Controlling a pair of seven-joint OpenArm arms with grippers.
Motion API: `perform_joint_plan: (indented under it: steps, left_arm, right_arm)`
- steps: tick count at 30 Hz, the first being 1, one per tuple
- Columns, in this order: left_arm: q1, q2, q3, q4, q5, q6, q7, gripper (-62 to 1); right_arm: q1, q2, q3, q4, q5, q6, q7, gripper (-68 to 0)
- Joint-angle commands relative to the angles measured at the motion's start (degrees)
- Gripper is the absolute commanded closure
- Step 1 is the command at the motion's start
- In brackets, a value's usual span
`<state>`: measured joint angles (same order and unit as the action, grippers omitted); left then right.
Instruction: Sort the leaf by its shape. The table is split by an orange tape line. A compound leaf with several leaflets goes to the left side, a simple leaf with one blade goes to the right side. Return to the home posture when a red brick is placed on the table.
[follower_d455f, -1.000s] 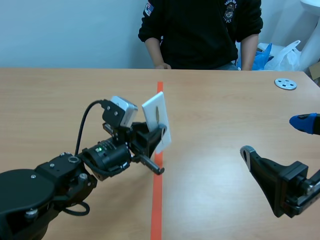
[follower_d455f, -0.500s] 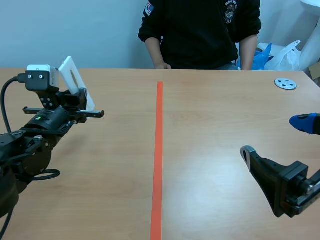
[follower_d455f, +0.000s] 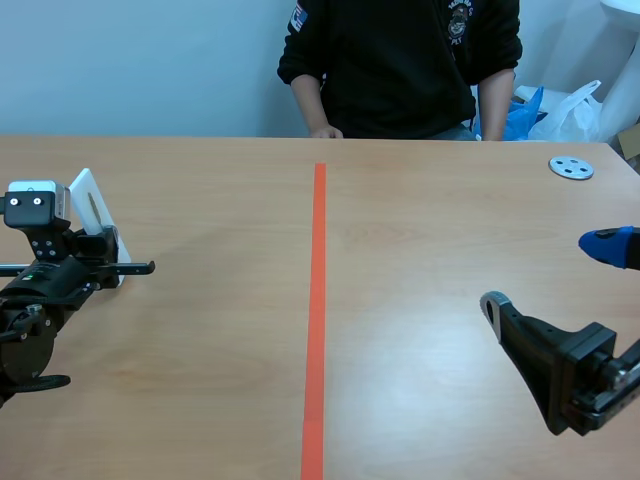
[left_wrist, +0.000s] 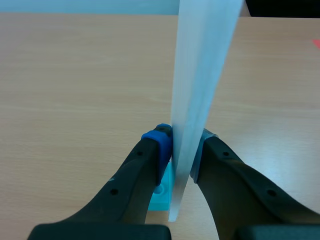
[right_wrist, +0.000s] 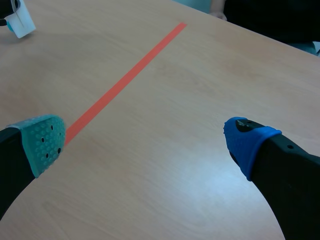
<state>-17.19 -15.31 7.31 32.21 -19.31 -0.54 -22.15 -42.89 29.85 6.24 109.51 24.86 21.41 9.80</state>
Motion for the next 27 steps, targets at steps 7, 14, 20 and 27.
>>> perform_joint_plan:
  steps: [7, 14, 20, 27]
  left_arm:
    - [-1.9, 0.0, 0.0, -1.0, 0.0, -0.1, -1.2, -11.7]
    - [-1.9, 0.0, 0.0, -1.0, 0.0, -0.1, -1.6, -25.8]
    - [-1.7, -1.0, 0.0, 0.8, 0.0, -0.2, -2.5, -30.3]
    - [-1.2, -4.4, 0.0, 10.9, -3.1, -0.2, 3.8, -51.0]
  right_arm:
    - [0.0, 0.0, 0.6, 0.7, 1.1, -0.2, 0.8, -67.9]
    - [0.0, 0.0, 0.6, 0.7, 1.3, -0.2, 0.8, -67.9]
    - [0.0, 0.0, 0.6, 0.7, 1.3, -0.2, 0.8, -67.9]
    - [0.0, 0.0, 0.6, 0.7, 1.3, -0.2, 0.8, -67.9]
